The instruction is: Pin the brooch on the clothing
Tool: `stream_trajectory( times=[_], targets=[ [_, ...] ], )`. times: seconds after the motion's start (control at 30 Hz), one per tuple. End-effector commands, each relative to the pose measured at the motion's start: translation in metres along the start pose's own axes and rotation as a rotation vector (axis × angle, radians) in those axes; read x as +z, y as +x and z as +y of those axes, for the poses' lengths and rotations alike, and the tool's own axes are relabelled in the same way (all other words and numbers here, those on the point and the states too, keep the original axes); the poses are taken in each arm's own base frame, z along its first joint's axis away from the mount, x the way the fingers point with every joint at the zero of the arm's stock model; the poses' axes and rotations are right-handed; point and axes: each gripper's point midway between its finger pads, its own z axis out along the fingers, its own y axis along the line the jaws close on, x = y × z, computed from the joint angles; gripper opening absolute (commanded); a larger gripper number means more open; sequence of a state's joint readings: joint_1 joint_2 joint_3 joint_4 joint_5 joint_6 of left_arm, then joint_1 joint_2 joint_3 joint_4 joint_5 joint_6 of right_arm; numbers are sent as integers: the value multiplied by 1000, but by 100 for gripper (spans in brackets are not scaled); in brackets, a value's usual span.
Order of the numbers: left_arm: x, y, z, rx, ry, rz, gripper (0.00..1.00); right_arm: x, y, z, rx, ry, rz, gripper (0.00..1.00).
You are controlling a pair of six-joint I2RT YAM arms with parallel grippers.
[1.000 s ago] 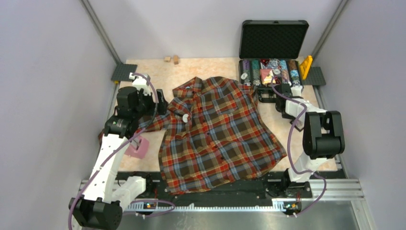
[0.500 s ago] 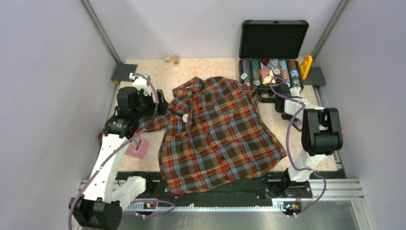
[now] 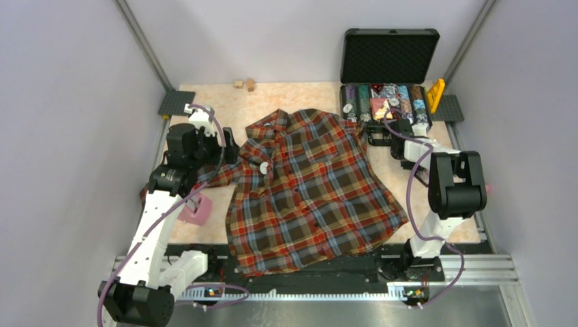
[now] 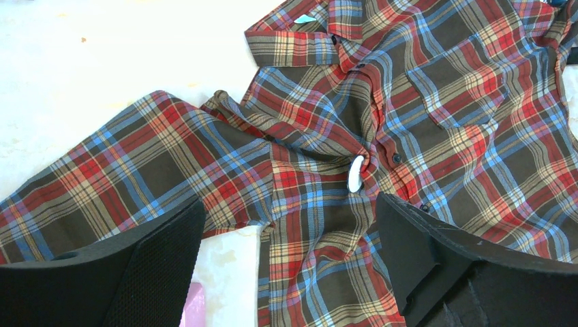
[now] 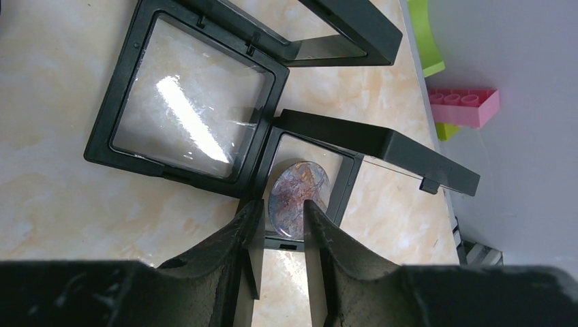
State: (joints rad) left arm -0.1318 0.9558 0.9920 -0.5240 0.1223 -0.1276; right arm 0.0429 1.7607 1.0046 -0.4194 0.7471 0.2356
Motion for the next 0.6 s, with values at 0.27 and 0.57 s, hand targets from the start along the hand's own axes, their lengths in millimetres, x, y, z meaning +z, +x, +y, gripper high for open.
stream_trajectory(
  times=[0.27,0.57],
  targets=[
    [0,-4,-2,15,12,-25,98,3,-9,-4,10,35,1,28],
    [0,-4,-2,15,13,-26,98,5,-9,-4,-2,44,8,24]
  ],
)
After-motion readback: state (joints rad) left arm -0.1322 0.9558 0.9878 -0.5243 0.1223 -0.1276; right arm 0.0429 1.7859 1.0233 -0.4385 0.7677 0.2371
